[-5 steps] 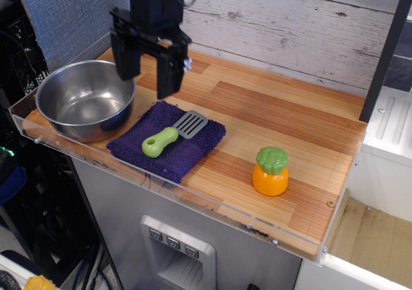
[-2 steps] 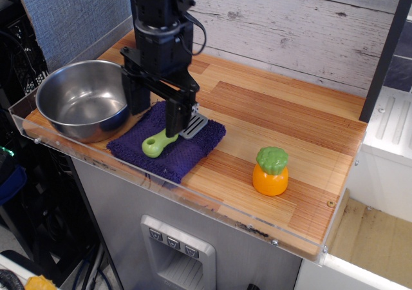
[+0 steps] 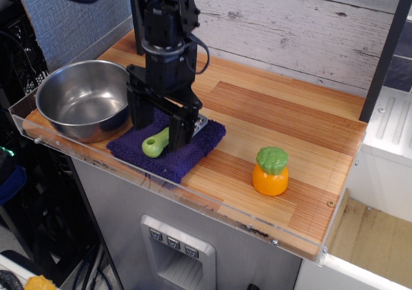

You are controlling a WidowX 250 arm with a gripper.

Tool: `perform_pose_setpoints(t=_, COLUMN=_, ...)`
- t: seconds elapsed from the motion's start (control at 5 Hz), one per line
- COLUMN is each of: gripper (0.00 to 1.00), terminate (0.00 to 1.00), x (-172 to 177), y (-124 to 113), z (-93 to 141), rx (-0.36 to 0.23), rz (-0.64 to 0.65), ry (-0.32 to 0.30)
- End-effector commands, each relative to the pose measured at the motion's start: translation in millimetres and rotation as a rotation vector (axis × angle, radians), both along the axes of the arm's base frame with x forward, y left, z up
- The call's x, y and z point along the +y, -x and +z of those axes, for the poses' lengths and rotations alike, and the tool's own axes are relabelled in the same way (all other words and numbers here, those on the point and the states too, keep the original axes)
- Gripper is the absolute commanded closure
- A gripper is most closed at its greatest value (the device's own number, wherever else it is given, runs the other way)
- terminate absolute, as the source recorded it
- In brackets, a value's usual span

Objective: Move spatula above pot, left of purple cloth.

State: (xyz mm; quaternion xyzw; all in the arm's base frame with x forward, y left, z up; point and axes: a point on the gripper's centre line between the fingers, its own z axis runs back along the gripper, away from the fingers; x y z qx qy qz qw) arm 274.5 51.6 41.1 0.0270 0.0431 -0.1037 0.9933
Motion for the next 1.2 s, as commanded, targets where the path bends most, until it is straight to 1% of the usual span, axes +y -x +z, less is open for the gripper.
perform_pose_setpoints(t=0.0, gripper=0.0, terminate=0.0, x=-0.5, y=-5.8, z=-5.8, rx=0.001, rz=-0.012, ry=-0.015)
perform_pose_setpoints(t=0.2, gripper=0.0, terminate=0.0, x=-0.5, y=-7.2, z=-8.6, rx=0.007, rz=-0.016, ry=-0.022)
perform_pose_setpoints(t=0.4, gripper=1.0, terminate=0.0, x=-1.8, y=-7.5, z=-8.5, rx=0.006, rz=-0.023, ry=-0.029)
perform_pose_setpoints(t=0.6, gripper=1.0, terminate=0.0, x=-2.8, y=-7.4, z=-6.9, rx=0.009, rz=-0.026, ry=-0.035)
perform_pose_setpoints(t=0.8, gripper=1.0, terminate=0.0, x=-6.7, y=-8.7, z=9.5, rx=0.0, rz=-0.046, ry=-0.009)
perform_pose_setpoints(t=1.0, gripper=1.0, terminate=0.0, x=-12.2, y=-20.3, z=57.6, rx=-0.047, rz=-0.083, ry=0.035)
